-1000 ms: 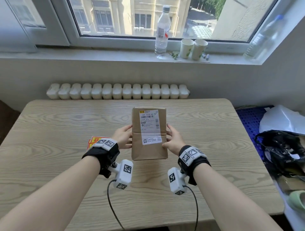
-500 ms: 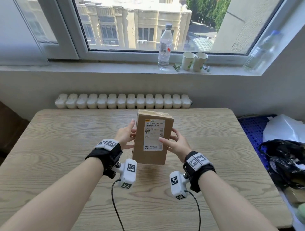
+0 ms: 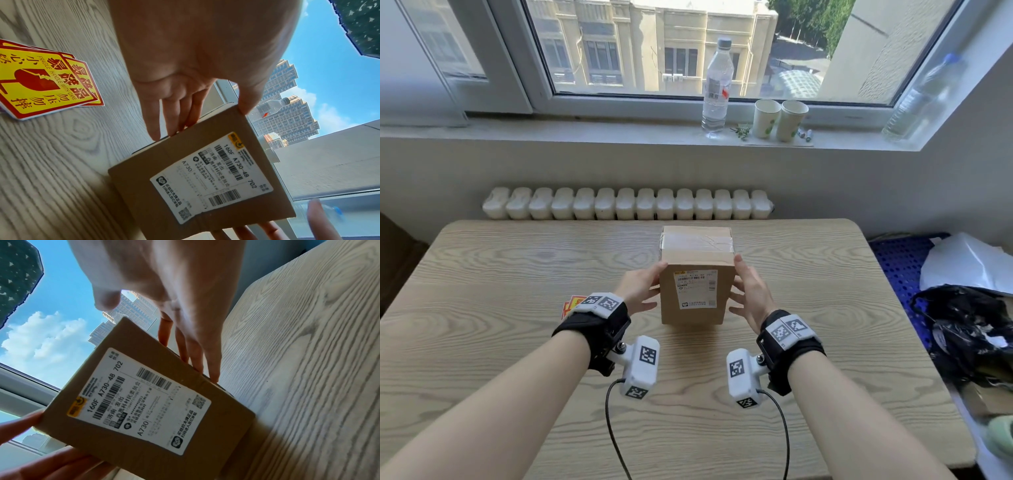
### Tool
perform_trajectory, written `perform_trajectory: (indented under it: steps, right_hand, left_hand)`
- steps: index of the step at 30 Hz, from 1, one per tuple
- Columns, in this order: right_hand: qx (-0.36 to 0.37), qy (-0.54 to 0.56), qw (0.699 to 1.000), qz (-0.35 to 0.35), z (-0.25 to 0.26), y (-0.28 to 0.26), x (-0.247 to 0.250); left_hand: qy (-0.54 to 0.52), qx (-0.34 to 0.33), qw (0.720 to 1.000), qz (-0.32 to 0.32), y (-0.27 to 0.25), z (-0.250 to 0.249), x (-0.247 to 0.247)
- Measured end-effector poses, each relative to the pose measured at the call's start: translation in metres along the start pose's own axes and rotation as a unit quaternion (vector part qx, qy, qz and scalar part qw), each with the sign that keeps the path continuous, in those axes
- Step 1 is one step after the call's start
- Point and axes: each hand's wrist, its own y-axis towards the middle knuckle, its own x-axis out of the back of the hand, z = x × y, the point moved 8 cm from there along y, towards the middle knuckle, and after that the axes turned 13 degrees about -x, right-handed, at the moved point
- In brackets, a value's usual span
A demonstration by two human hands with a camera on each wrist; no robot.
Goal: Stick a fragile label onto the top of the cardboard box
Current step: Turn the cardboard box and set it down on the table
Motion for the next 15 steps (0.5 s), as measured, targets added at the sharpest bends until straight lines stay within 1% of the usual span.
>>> perform_trajectory:
  steps: [6,9,15]
  right_hand:
    - [-0.008,0.0,1.0,-0.013,0.0,0.003,0.004]
    - [-0.019,-0.013,1.0,-0.016,-0.006,0.008,0.005]
    - [-0.022,-0.046,0.999,-0.014,-0.009,0.008,0.005]
  left_hand:
    - [0.027,-0.023,0.999,0.012,0.004,0.004,-0.002]
    - [0.057,-0.039,0.998,0.013,0.005,0.005,-0.002]
    - [0.075,-0.047,0.996,0.012,0.004,0.006,-0.003]
